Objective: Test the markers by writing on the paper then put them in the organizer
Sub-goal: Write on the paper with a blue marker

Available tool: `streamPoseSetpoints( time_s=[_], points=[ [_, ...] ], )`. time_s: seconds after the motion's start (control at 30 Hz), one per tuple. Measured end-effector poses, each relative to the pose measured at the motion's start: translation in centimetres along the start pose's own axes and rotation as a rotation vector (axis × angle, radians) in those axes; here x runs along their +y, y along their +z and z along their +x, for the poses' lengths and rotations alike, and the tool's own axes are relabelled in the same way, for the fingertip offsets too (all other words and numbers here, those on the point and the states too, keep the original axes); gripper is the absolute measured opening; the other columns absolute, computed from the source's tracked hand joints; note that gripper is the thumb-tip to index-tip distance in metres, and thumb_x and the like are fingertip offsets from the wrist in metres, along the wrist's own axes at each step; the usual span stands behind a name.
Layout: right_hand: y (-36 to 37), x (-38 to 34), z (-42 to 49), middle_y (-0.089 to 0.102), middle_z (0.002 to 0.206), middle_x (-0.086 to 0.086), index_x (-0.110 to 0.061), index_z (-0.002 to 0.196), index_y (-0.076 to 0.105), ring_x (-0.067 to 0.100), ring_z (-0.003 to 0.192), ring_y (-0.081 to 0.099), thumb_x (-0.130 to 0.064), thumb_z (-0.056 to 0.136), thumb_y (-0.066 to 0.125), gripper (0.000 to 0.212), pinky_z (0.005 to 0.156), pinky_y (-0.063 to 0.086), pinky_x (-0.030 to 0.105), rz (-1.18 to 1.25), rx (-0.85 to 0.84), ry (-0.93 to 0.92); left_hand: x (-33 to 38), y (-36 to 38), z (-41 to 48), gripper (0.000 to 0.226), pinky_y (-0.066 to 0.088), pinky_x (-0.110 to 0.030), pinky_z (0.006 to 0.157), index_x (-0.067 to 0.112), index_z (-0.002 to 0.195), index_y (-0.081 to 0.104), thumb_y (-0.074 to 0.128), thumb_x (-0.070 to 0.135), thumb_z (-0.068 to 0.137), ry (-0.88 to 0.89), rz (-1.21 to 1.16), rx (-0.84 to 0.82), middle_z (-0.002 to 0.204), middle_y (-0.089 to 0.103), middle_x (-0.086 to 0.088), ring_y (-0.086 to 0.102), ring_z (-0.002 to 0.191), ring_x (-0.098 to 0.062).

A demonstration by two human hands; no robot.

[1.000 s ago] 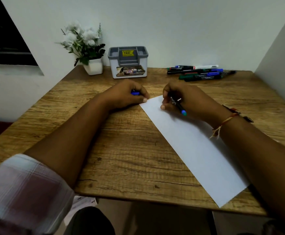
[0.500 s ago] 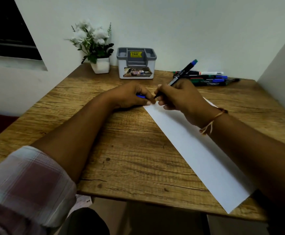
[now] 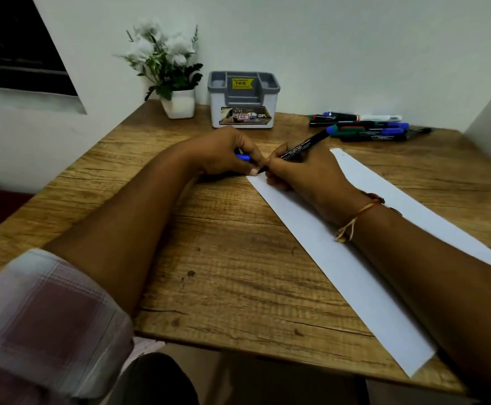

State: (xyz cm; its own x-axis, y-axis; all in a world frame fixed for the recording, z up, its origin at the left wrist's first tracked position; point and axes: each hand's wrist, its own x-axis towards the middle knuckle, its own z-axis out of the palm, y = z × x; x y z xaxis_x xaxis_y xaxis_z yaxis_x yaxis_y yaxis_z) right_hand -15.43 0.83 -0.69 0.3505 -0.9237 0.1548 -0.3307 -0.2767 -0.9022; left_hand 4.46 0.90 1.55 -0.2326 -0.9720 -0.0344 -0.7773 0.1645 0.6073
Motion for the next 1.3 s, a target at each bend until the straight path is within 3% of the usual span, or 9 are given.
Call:
streamPoseSetpoints(
  time_s=[0.07, 0.3, 0.5, 0.77, 1.07, 1.3],
  points=[
    [-0.2, 0.1, 0.1, 0.078, 0.078, 0.01, -0.013, 0.084, 0.077, 0.031, 0.085, 0.077, -0.022, 0.086, 0.074, 0.009, 0.088, 0.062, 0.052, 0.009, -0.001, 0.007, 0.1, 0.0, -0.1, 0.021, 0.036, 0.001, 0.065, 0.031, 0.102, 0.074, 0.075, 0.018, 0.085, -0.002, 0.002, 0.003, 0.095, 0.067, 0.024, 0.056, 0.08, 0.017],
    [-0.5, 0.2, 0.3, 0.079, 0.08, 0.008, -0.016, 0.088, 0.079, 0.023, 0.083, 0.077, -0.018, 0.085, 0.075, 0.005, 0.088, 0.063, 0.046, -0.039, -0.051, 0.002, 0.0, -0.6, -0.7, 0.021, 0.042, -0.023, 0.088, 0.036, 0.101, 0.076, 0.076, 0.025, 0.084, -0.04, 0.013, -0.03, 0.103, 0.068, 0.024, 0.057, 0.101, 0.001],
    [-0.2, 0.6, 0.5, 0.078, 0.078, 0.008, -0.017, 0.085, 0.079, 0.024, 0.082, 0.077, -0.017, 0.082, 0.076, 0.004, 0.087, 0.063, 0.048, -0.057, -0.039, 0.011, 0.1, -0.1, -1.4, 0.022, 0.037, -0.016, 0.074, 0.035, 0.102, 0.076, 0.075, 0.021, 0.085, -0.052, 0.001, 0.023, 0.096, 0.062, 0.028, 0.053, 0.09, 0.007],
    [-0.2, 0.5, 0.4, 0.079, 0.079, 0.005, -0.016, 0.084, 0.08, 0.022, 0.082, 0.077, -0.015, 0.082, 0.076, 0.005, 0.087, 0.063, 0.049, -0.054, -0.025, 0.026, 0.4, 0.2, -1.8, 0.026, 0.041, -0.029, 0.094, 0.036, 0.103, 0.073, 0.07, 0.014, 0.089, -0.06, 0.044, 0.016, 0.113, 0.064, 0.015, 0.055, 0.108, -0.009],
    [0.0, 0.5, 0.3, 0.079, 0.08, 0.006, -0.016, 0.085, 0.08, 0.022, 0.083, 0.076, -0.015, 0.083, 0.076, 0.005, 0.086, 0.063, 0.046, -0.068, -0.028, 0.024, 0.4, 0.1, -1.9, 0.024, 0.038, -0.017, 0.072, 0.035, 0.102, 0.074, 0.069, 0.015, 0.09, -0.074, 0.002, 0.024, 0.1, 0.063, 0.02, 0.054, 0.089, 0.001],
    [-0.1, 0.4, 0.5, 0.078, 0.078, 0.002, -0.016, 0.084, 0.08, 0.011, 0.076, 0.073, -0.017, 0.08, 0.076, 0.006, 0.081, 0.063, 0.037, -0.108, -0.023, 0.034, 0.4, 0.1, -1.7, 0.026, 0.039, -0.019, 0.074, 0.04, 0.096, 0.073, 0.07, 0.015, 0.089, -0.08, -0.016, 0.008, 0.097, 0.061, 0.025, 0.055, 0.09, 0.0]
  ],
)
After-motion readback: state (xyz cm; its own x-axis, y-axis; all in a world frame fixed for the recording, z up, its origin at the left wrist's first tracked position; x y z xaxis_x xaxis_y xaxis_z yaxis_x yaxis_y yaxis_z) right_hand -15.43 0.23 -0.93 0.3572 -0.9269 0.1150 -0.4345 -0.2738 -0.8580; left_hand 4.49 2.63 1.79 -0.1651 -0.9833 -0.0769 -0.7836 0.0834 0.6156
